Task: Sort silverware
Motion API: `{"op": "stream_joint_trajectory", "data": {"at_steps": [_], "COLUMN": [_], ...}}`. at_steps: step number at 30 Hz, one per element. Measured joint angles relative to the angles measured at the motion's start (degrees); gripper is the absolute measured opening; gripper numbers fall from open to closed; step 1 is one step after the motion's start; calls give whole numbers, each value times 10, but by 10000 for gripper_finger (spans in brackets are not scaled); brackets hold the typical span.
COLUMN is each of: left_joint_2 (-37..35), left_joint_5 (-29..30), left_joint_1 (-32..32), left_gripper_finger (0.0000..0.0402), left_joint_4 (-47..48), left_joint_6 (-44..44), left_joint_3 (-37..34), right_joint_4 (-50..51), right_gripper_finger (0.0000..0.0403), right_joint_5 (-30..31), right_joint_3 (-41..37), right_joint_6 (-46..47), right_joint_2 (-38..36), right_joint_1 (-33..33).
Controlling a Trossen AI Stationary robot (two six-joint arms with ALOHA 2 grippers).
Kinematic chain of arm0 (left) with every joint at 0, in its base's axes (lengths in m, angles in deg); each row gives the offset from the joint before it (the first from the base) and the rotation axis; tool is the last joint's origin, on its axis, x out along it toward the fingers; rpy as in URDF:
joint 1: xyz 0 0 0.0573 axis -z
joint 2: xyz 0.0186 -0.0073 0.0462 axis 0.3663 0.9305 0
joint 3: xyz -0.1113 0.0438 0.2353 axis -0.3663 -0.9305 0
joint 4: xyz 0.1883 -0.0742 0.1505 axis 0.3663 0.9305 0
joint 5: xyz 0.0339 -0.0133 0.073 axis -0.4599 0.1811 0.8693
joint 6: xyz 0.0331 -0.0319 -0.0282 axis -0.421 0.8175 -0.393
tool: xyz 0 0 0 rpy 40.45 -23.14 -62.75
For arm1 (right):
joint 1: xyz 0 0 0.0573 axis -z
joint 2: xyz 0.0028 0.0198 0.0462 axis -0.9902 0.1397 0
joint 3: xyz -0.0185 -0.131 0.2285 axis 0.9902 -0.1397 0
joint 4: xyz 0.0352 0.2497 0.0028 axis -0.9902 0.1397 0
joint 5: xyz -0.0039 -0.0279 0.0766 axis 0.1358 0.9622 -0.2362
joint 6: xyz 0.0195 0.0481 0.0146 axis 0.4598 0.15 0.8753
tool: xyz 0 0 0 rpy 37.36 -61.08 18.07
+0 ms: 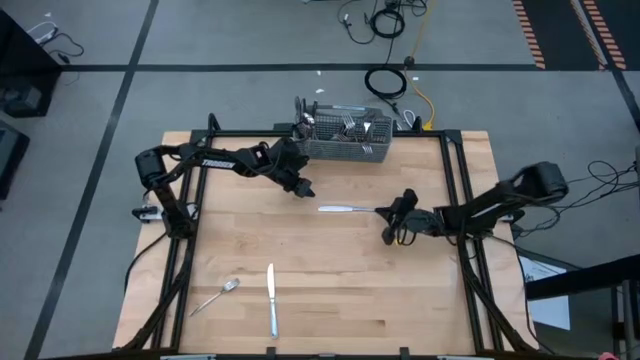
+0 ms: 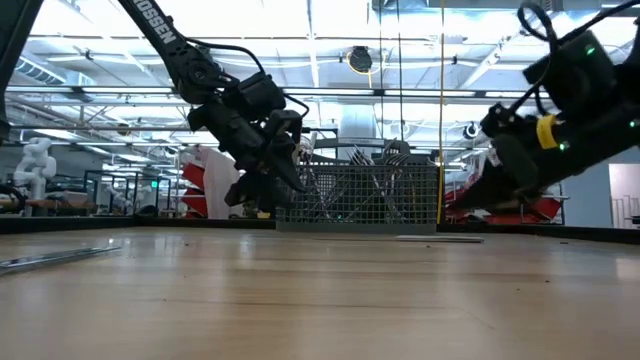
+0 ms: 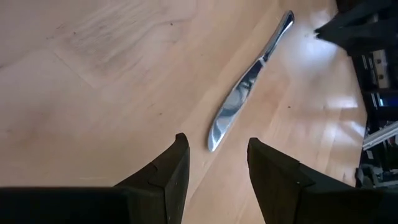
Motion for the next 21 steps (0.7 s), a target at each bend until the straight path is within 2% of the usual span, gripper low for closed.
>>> {"op": "stream_joint_trajectory", "data": {"at_steps": [4,8,21], "left_joint_2": [0,0,0], "left_joint_5": [7,10,10], "left_joint_1": [0,0,0], "left_gripper_finger": [165,165,165], "left_joint_4": [-2,-4,-22], "left_joint_6": [0,1,1], "left_joint_3": [0,0,0], "right_joint_4": [103,202,208], "right_gripper_finger": [0,0,0], "right_joint_5": [63,70,78], "right_joint_3": [0,0,0], "right_joint_6": [26,71,51], "right_joint_2": [-59,-82,-79], "right_joint_1": [-19,-22,-20]}}
